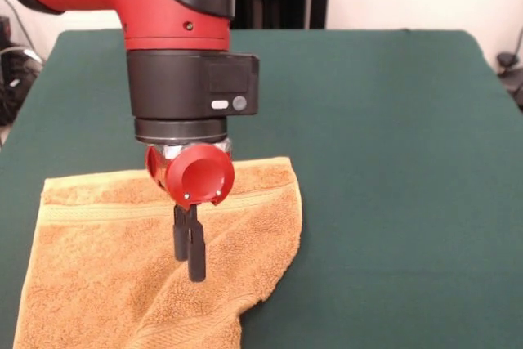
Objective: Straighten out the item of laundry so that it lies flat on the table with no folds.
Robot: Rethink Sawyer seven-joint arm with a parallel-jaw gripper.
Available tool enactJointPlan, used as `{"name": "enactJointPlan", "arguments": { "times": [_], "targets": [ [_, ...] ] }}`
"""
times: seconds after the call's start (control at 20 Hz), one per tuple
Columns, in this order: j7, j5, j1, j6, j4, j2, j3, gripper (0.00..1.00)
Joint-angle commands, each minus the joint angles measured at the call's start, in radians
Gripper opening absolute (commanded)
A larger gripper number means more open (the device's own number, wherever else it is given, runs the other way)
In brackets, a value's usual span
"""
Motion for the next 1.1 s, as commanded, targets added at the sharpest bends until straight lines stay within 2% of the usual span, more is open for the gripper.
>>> {"name": "enactJointPlan", "arguments": {
  "times": [0.05, 0.25, 0.85, 1.1],
  "targets": [
    [0.07, 0.035, 0.106, 0.337, 0.04, -0.026, -0.131, 1.0],
    [0.043, 0.012, 0.106, 0.445, 0.024, -0.038, -0.183, 1.0],
    [-0.098, -0.061, 0.025, 0.605, -0.078, 0.009, -0.177, 1.0],
    [-0.13, -0.105, 0.007, 0.565, -0.079, 0.045, -0.163, 1.0]
  ]
}}
